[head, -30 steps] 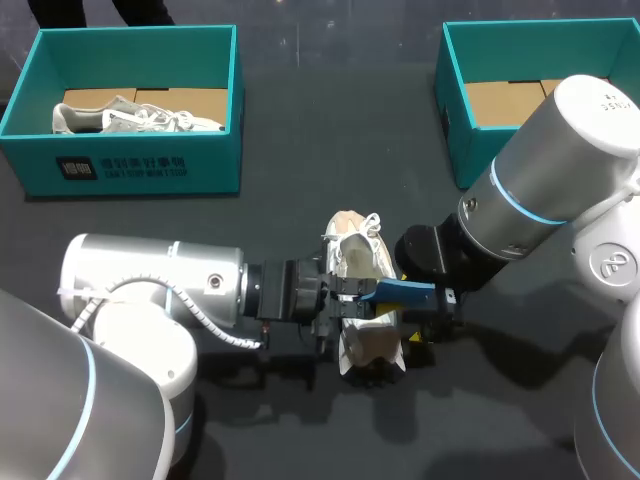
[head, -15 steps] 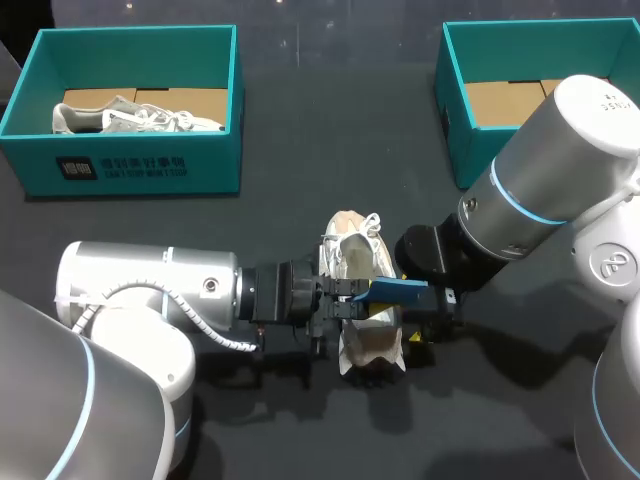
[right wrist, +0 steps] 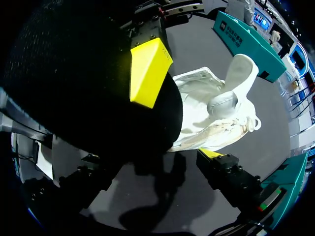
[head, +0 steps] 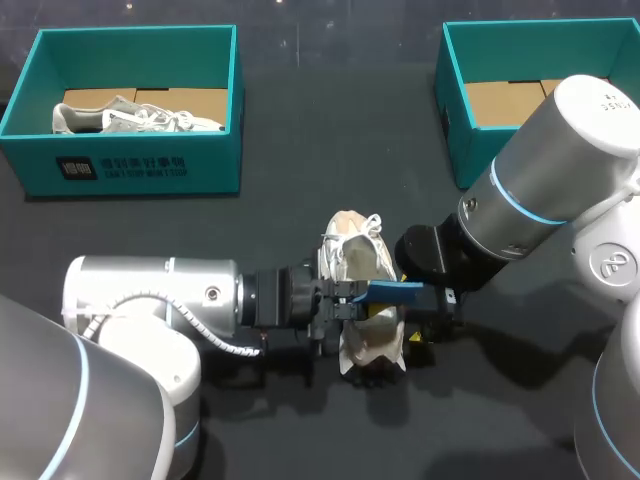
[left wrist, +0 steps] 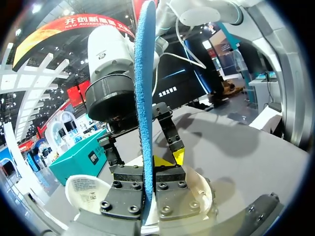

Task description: Take the shoe out of the shoebox, open the shoe tongue, remove and reinsert the insole, then place the shoe into the shoebox

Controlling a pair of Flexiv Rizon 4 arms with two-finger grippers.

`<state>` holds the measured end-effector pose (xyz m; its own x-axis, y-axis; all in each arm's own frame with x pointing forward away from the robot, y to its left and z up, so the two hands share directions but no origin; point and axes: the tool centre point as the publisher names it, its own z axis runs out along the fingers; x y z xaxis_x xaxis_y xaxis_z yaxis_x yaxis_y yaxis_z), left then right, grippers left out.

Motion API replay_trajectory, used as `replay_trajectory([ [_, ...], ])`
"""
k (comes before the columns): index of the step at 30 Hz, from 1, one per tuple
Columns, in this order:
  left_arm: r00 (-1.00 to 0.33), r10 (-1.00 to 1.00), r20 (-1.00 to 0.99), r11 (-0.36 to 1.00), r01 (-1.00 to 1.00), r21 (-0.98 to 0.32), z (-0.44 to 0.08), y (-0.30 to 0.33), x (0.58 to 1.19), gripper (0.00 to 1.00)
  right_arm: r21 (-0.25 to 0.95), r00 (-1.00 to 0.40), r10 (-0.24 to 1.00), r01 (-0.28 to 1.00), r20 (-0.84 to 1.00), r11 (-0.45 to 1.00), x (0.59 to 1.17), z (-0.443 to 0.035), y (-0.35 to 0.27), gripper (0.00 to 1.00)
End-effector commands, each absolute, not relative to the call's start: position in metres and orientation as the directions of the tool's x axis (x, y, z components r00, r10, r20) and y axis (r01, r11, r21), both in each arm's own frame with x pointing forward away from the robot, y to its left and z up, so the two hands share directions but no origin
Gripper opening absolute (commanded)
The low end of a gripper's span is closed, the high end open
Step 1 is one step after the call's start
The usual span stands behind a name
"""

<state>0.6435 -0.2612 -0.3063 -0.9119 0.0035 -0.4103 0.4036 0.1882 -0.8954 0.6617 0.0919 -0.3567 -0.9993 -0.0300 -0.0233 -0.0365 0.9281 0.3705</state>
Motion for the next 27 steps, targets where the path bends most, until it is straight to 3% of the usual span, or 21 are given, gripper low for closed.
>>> replay_trajectory([
  [1,-0.907,-0.003,-0.422,0.190,0.413,-0.890,-0.315,-0.260,0.646,0.00,0.370,-0.999,-0.029,-0.036,-0.025,0.928,0.661,-0.357,0.092,1.00],
  [27,-0.872,-0.010,-0.490,0.215,0.476,-0.853,-0.356,-0.251,0.678,0.00,0.370,-0.999,-0.029,-0.036,-0.025,0.928,0.661,-0.357,0.092,1.00],
])
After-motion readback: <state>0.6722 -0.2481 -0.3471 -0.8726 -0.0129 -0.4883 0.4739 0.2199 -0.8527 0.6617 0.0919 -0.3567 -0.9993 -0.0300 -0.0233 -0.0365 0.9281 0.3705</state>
